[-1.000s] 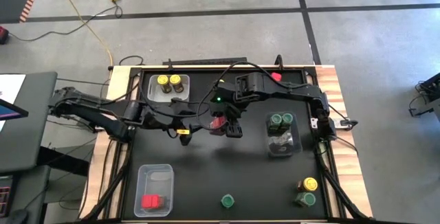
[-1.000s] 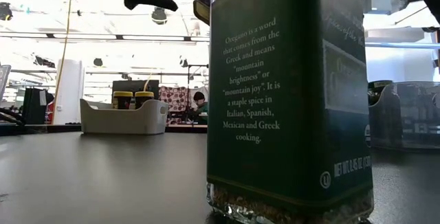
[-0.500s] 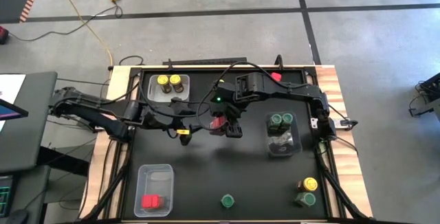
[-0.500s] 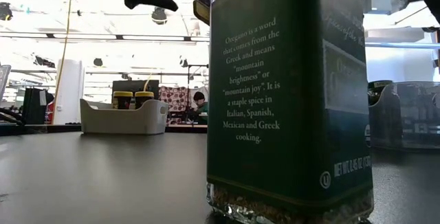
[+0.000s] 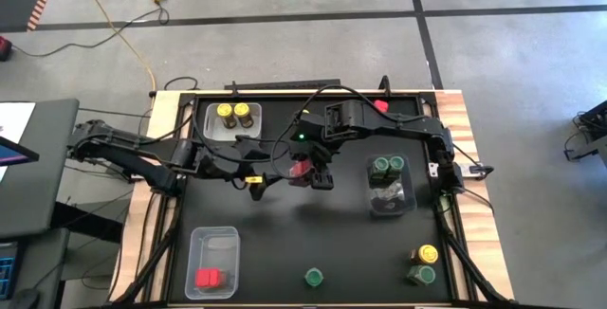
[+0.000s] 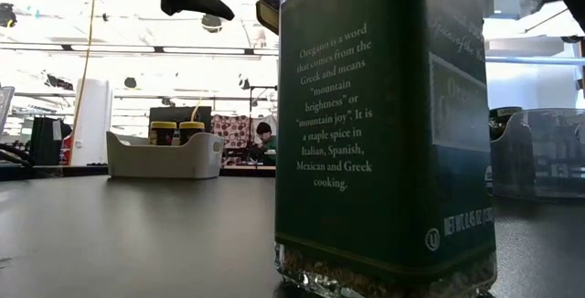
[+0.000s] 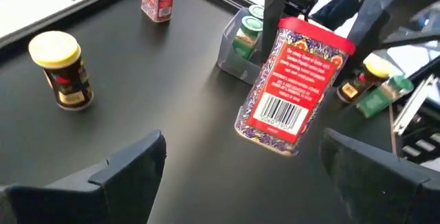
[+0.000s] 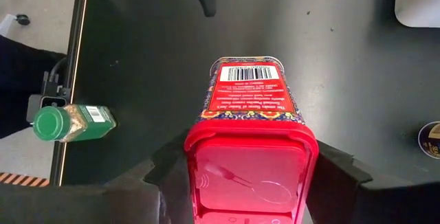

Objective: Sort spices by type
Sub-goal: Put the bottom red seasoning can into the transparent bin

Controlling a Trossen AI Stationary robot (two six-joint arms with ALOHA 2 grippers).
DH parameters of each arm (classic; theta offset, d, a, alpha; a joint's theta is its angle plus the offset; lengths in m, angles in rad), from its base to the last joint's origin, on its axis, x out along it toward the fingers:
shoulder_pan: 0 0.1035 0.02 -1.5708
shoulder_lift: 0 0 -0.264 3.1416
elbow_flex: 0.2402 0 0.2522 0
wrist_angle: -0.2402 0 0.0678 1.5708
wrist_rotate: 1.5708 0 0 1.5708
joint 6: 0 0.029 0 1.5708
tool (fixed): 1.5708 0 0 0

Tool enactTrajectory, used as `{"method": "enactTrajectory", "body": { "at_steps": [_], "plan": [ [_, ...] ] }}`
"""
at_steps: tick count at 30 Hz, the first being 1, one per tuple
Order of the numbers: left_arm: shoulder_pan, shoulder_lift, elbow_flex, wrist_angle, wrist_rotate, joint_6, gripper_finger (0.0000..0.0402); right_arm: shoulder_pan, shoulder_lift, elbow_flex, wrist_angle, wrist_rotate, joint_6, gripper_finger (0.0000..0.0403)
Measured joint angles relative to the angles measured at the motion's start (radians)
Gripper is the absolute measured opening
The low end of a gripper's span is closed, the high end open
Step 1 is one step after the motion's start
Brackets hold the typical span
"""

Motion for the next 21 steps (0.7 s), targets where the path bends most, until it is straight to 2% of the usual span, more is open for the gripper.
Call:
{"method": "enactTrajectory", "body": {
  "at_steps": [3,8,17,21],
  "plan": [
    [0.009,0.0,0.0,0.021,0.0,-0.018,0.0367,0.0,0.0,0.0,0.005,0.0,0.0,0.0242],
    [0.039,0.0,0.0,0.039,0.001,0.038,0.0367,0.0,0.0,0.0,0.005,0.0,-0.004,0.0242],
    [0.045,0.072,0.001,0.209,0.14,0.2,0.0366,-0.002,0.0,0.0,-0.001,0.0,-0.009,0.0242],
    [0.043,0.116,0.001,0.214,0.16,0.222,0.0366,-0.003,0.0,0.0,0.004,0.001,-0.005,0.0242]
  ]
}}
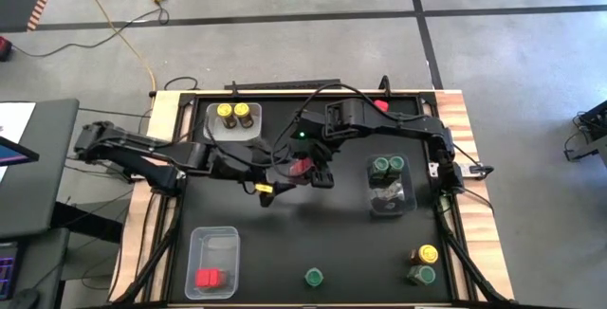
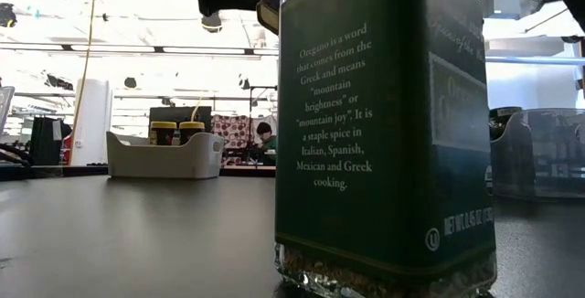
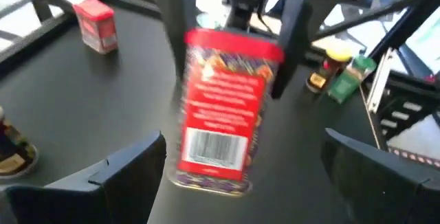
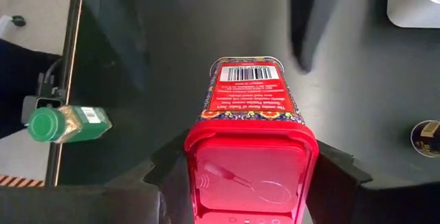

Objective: Sort spices by type
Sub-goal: Put the bottom red seasoning can into the transparent bin

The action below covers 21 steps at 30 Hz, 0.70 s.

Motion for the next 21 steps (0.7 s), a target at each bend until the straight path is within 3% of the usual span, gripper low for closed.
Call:
{"method": "enactTrajectory", "body": {
  "at_steps": [21],
  "plan": [
    [0.003,0.05,-0.001,0.086,-0.006,0.106,0.0351,0.001,0.0,0.0,0.045,0.0,0.007,0.0242]
  ]
}}
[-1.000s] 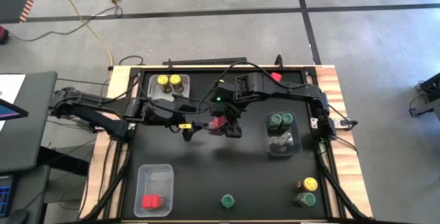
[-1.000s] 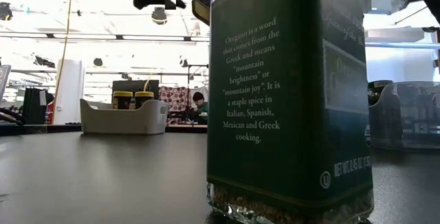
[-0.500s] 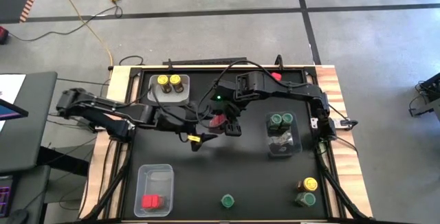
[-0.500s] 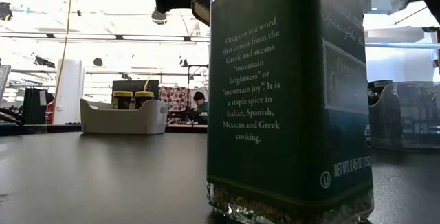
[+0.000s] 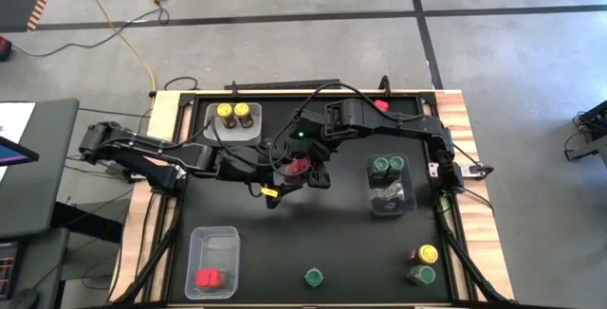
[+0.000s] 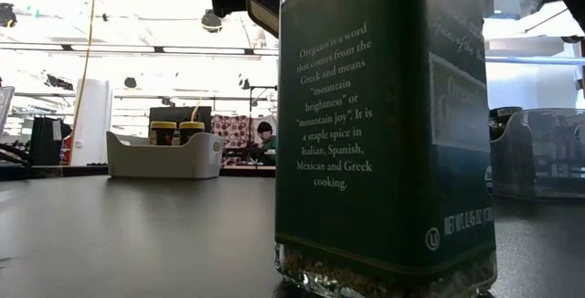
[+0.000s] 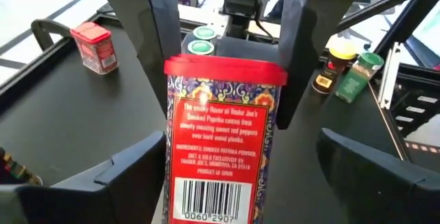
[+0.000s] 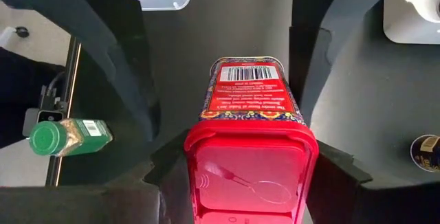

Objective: Sort spices by type
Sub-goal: Put the bottom red seasoning can into the transparent bin

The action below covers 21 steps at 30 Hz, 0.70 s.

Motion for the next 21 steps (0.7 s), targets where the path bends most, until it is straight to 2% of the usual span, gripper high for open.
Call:
{"method": "enactTrajectory", "body": {
  "at_steps": [12,21],
  "plan": [
    [0.011,0.0,0.0,-0.005,-0.02,-0.042,0.0272,0.001,0.0,0.0,0.005,-0.001,0.0,0.0242],
    [0.011,0.0,0.0,-0.024,-0.02,-0.046,0.0196,0.002,0.0,0.0,0.005,-0.008,0.016,0.0242]
  ]
}}
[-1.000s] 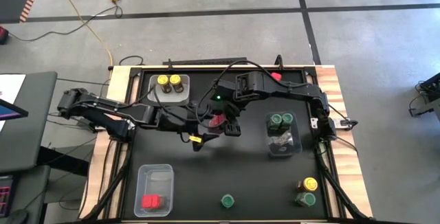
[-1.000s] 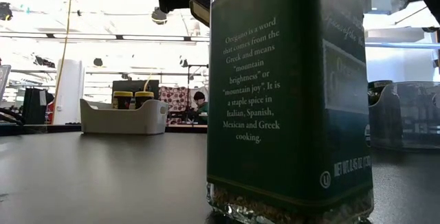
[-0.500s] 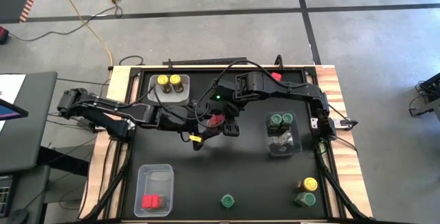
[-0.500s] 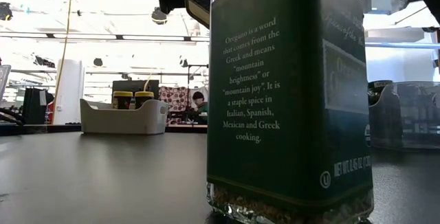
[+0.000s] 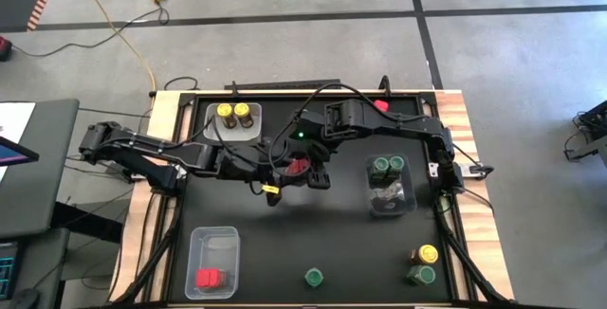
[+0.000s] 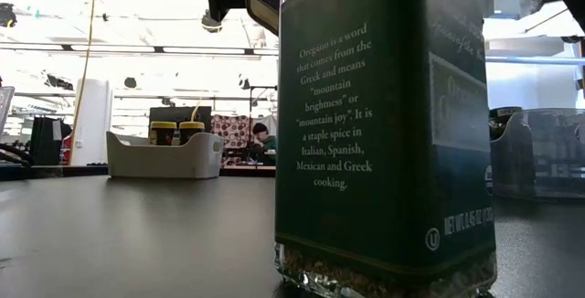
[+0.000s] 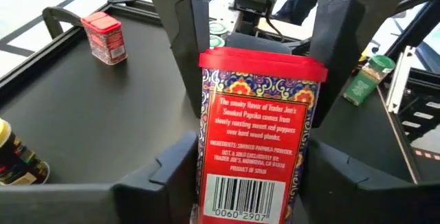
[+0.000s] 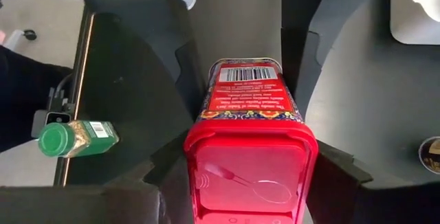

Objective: Sort spices by type
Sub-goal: Put the bottom red seasoning can into the transparent bin

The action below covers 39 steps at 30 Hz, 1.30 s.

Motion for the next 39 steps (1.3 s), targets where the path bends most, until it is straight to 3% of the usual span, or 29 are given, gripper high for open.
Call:
{"method": "enactTrajectory", "body": {
  "at_steps": [21,30,34,39],
  "plan": [
    [0.001,0.0,0.0,0.001,-0.01,-0.021,0.0193,-0.016,0.0,0.0,0.01,0.006,0.05,0.0273],
    [0.0,0.0,0.0,-0.009,-0.009,-0.024,0.0194,-0.033,0.0,0.0,-0.005,0.006,0.029,0.0353],
    [0.0,0.0,0.0,-0.059,-0.024,-0.024,0.019,-0.045,-0.01,0.0,-0.09,0.006,-0.017,0.0392],
    [0.0,-0.006,0.0,-0.076,-0.067,-0.025,0.0191,-0.078,-0.052,0.0,-0.191,0.006,0.022,0.0391]
  ]
}}
